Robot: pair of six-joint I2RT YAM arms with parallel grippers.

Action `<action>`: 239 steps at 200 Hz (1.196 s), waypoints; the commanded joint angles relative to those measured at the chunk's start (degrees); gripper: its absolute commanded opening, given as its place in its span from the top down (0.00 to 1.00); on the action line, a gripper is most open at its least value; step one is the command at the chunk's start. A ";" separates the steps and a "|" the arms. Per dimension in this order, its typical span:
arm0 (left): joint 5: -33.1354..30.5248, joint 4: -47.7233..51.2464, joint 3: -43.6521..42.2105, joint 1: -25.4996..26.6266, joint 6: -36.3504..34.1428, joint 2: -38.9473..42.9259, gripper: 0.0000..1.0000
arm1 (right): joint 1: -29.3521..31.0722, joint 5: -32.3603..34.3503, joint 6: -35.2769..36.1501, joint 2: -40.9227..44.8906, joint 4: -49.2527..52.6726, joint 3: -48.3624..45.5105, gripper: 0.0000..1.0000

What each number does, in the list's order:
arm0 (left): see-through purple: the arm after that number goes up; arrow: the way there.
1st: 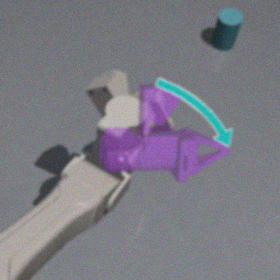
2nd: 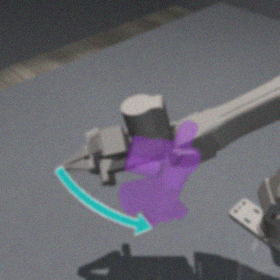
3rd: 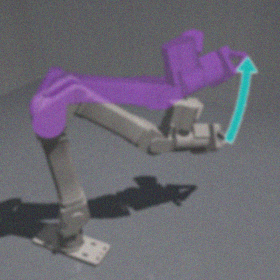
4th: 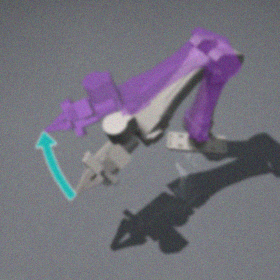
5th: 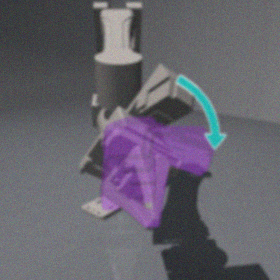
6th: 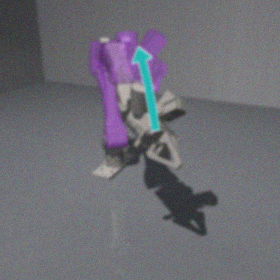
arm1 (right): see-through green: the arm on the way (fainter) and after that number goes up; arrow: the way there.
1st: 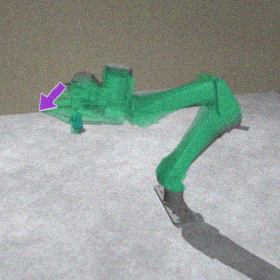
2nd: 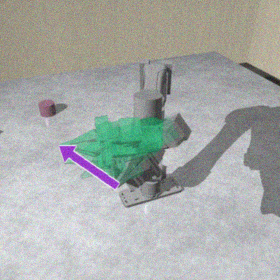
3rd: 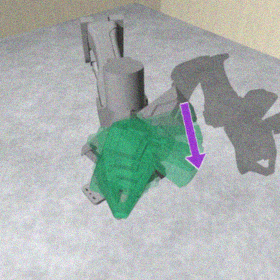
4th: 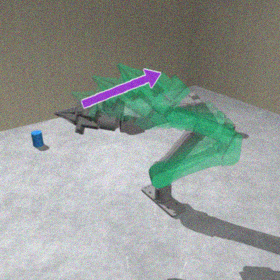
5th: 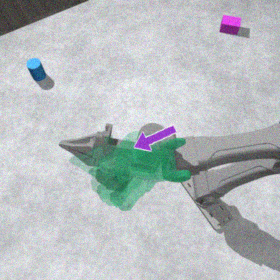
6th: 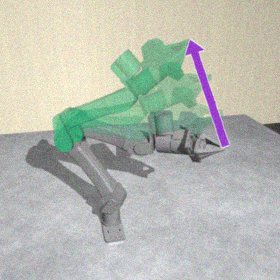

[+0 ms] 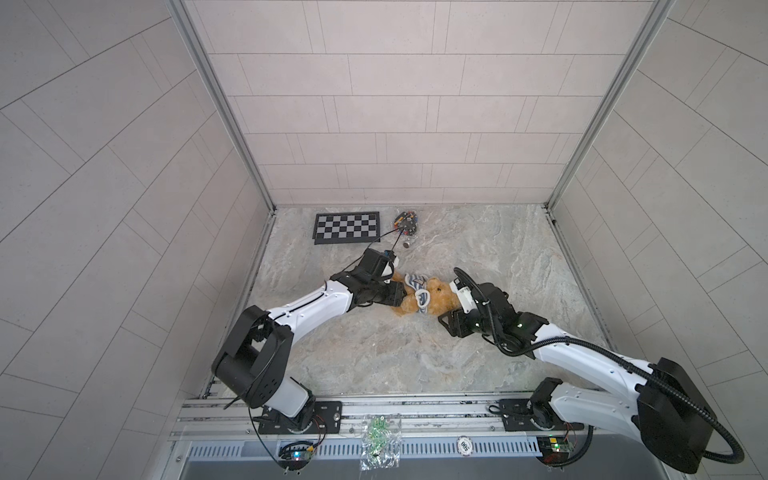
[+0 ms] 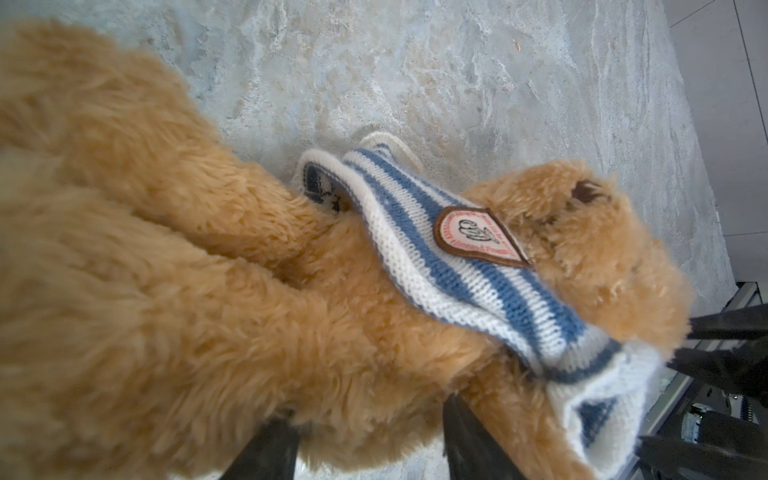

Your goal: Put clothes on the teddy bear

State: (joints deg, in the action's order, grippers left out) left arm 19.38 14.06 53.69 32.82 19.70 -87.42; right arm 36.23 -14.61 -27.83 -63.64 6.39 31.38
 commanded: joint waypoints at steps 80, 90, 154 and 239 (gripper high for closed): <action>-0.49 0.62 2.21 0.56 -0.63 -1.41 0.43 | -0.81 6.10 -0.55 -2.34 -2.52 3.78 0.18; -0.52 0.53 2.24 0.67 -0.63 -1.40 0.43 | -0.96 5.94 -0.49 -3.90 -3.95 3.78 0.19; 0.21 0.25 3.09 1.27 -0.37 -0.77 0.43 | -1.07 3.14 -2.13 -10.73 -7.71 6.87 0.60; -8.28 6.36 3.25 5.28 2.67 17.04 0.40 | -1.07 3.37 -3.32 -8.80 -7.50 5.31 0.95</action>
State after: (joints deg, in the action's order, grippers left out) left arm 10.57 18.13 55.70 35.68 20.58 -71.55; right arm 34.96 -10.79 -30.06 -73.82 0.08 37.06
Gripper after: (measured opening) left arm 0.616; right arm 0.115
